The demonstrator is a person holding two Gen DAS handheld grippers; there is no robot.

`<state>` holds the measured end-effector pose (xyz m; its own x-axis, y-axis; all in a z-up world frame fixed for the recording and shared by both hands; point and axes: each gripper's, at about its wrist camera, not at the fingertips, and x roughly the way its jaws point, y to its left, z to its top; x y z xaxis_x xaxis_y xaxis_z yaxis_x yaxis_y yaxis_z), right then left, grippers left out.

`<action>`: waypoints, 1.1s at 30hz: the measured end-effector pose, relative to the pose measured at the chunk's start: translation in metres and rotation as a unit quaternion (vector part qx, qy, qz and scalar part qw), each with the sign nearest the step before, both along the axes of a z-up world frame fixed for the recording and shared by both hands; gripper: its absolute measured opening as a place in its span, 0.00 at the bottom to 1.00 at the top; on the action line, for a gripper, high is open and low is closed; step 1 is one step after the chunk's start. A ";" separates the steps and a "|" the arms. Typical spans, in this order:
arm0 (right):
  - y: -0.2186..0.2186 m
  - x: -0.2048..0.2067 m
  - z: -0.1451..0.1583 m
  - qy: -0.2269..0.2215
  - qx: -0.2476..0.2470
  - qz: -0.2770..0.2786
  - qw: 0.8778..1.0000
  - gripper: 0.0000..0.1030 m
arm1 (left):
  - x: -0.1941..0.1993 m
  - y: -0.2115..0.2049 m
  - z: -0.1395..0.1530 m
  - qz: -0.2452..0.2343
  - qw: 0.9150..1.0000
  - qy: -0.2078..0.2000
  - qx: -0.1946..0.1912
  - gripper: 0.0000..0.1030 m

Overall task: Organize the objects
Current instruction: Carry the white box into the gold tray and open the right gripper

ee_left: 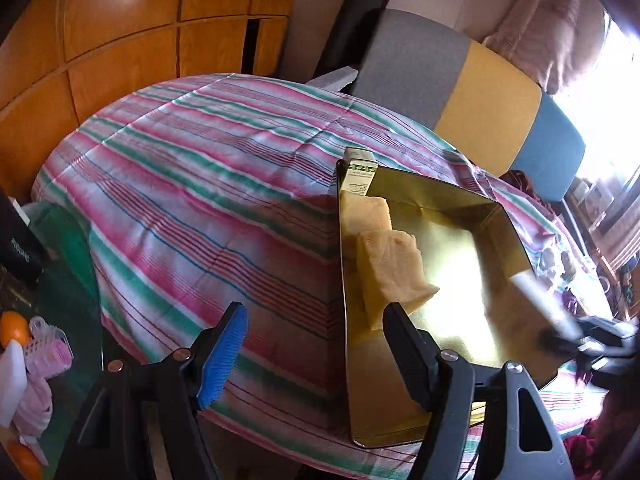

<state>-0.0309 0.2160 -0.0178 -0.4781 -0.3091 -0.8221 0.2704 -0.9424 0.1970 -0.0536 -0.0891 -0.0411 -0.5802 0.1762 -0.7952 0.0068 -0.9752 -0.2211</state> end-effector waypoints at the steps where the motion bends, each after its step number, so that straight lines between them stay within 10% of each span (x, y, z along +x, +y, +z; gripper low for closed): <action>1: -0.018 -0.005 -0.008 -0.011 0.004 0.021 1.000 0.50 | 0.000 -0.002 -0.001 0.001 1.000 -0.001 0.004 0.69; 11: -0.142 -0.027 -0.066 -0.077 0.036 0.180 0.980 0.55 | 0.002 -0.009 -0.007 0.005 1.000 -0.005 0.023 0.69; 14: -0.152 -0.025 -0.072 -0.083 0.015 0.188 0.979 0.80 | 0.002 -0.010 -0.006 0.007 1.000 -0.002 0.021 0.69; 33: -0.018 0.003 -0.021 0.012 -0.053 -0.018 0.998 1.00 | 0.013 0.053 0.026 -0.075 0.997 0.036 -0.013 0.69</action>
<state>-0.0281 0.1979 -0.0384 -0.5098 -0.3769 -0.7733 0.2436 -0.9254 0.2905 -0.0410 -0.0361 -0.0153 -0.6042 0.2453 -0.7581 -0.1533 -0.9695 -0.1914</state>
